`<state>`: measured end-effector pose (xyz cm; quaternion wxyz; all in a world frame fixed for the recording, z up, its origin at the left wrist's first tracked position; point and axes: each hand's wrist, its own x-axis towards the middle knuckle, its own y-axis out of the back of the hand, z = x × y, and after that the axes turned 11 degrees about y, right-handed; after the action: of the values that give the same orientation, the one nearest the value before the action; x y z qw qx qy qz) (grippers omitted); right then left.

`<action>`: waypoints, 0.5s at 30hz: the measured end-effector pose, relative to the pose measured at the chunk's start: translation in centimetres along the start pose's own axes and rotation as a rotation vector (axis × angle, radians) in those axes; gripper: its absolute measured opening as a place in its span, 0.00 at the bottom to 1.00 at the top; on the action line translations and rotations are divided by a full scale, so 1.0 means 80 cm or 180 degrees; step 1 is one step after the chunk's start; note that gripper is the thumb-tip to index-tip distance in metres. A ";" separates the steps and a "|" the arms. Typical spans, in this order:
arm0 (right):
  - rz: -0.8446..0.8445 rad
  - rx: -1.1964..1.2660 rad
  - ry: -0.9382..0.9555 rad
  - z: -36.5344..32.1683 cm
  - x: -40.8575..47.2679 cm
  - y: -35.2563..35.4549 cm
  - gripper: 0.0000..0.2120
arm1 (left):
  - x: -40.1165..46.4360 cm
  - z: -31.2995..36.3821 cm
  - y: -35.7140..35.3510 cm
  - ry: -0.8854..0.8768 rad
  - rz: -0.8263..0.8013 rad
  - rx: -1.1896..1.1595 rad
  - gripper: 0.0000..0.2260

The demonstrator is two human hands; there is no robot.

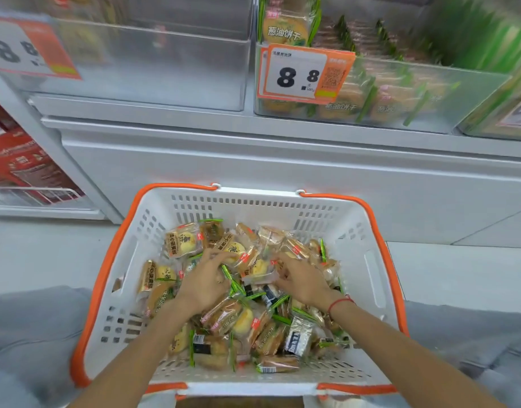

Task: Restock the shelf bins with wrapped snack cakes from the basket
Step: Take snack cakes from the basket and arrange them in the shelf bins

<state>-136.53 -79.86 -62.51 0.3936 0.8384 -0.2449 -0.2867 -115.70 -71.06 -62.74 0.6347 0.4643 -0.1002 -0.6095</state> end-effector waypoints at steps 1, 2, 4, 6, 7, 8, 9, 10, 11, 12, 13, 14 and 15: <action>-0.0086 0.0020 0.0013 0.001 0.000 0.002 0.25 | 0.003 0.000 0.004 0.0048 -0.0050 -0.0257 0.25; -0.0213 0.0043 -0.0012 0.001 -0.002 0.004 0.27 | 0.005 -0.001 0.008 0.0100 -0.0086 -0.0524 0.26; -0.0496 -0.0089 -0.0174 0.001 -0.002 0.011 0.28 | 0.008 -0.005 0.015 0.0218 -0.0057 -0.0865 0.26; -0.0898 -0.0357 -0.0411 0.002 -0.006 0.018 0.18 | 0.008 -0.007 0.020 0.0304 0.0272 -0.0898 0.24; -0.1194 -0.0405 -0.0523 0.001 -0.009 0.022 0.14 | 0.008 -0.008 0.023 0.0327 0.0548 -0.0740 0.22; -0.1520 -0.0398 -0.0613 0.000 -0.013 0.025 0.13 | 0.006 -0.007 0.025 0.0332 0.0812 -0.0556 0.19; -0.1787 -0.0364 -0.0675 0.001 -0.017 0.027 0.14 | 0.005 -0.004 0.026 0.0338 0.0974 -0.0421 0.18; -0.1931 -0.0328 -0.0729 0.002 -0.020 0.026 0.14 | 0.003 0.001 0.028 0.0344 0.1024 -0.0325 0.17; -0.1948 -0.0295 -0.0773 0.002 -0.023 0.024 0.15 | 0.002 0.005 0.028 0.0343 0.0968 -0.0216 0.16; -0.1928 -0.0253 -0.0810 0.002 -0.027 0.021 0.17 | 0.001 0.008 0.028 0.0335 0.0856 -0.0079 0.17; -0.1898 -0.0157 -0.0871 0.001 -0.029 0.019 0.21 | 0.000 0.011 0.026 0.0303 0.0765 0.0097 0.17; -0.1903 -0.0013 -0.0990 0.000 -0.029 0.018 0.25 | -0.001 0.015 0.025 0.0216 0.0749 0.0292 0.17; -0.1931 0.0125 -0.1103 0.000 -0.029 0.019 0.24 | -0.002 0.020 0.025 0.0105 0.0790 0.0432 0.16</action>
<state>-138.46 -79.21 -60.63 0.2267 0.8193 -0.0533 -0.5240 -115.49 -72.02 -60.32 0.6739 0.5001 -0.1874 -0.5105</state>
